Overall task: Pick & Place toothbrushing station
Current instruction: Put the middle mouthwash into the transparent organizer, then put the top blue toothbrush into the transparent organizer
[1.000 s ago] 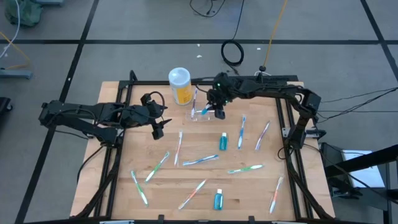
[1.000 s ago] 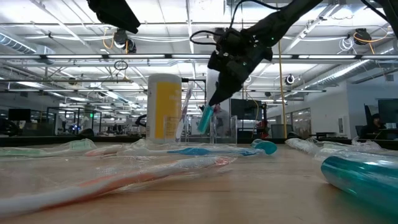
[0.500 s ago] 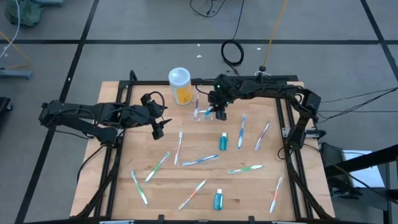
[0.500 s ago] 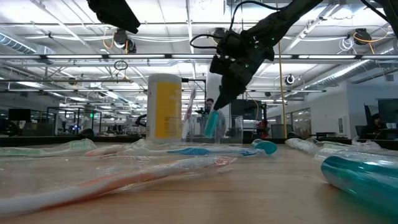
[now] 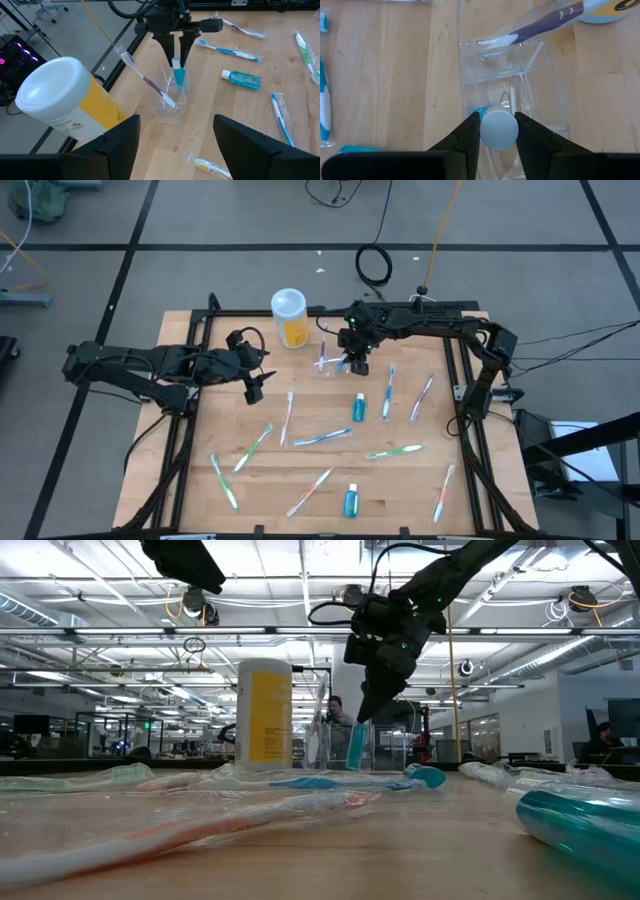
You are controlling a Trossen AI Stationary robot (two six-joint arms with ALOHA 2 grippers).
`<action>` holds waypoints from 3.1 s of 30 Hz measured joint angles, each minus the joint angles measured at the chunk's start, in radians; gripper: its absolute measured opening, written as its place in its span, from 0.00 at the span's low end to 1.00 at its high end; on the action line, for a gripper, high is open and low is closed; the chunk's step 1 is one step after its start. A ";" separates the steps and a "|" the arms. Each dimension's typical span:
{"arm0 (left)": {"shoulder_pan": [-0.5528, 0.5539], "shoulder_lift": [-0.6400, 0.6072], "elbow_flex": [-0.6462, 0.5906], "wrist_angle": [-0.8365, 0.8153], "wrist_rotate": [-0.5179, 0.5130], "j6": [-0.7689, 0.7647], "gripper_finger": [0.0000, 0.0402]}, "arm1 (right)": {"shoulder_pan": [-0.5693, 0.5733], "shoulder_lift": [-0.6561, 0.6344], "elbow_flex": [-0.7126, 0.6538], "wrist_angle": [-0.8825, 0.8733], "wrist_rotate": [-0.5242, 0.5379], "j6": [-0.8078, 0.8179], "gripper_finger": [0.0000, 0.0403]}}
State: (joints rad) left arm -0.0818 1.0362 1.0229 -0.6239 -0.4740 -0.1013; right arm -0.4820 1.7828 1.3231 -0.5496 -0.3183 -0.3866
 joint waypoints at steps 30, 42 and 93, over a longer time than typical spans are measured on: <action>0.000 0.000 0.000 0.000 0.000 0.000 0.64 | 0.000 0.005 -0.002 0.138 0.007 -0.019 0.34; 0.000 0.000 0.000 0.000 0.000 0.000 0.64 | 0.053 -0.042 -0.002 0.149 0.140 -0.022 0.38; 0.003 0.106 0.000 0.053 0.001 -0.012 0.64 | 0.148 -0.291 -0.538 0.001 0.500 1.012 0.37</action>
State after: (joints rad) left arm -0.0784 1.1423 1.0225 -0.5709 -0.4732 -0.1137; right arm -0.3344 1.4921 0.7853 -0.5482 0.1818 0.6258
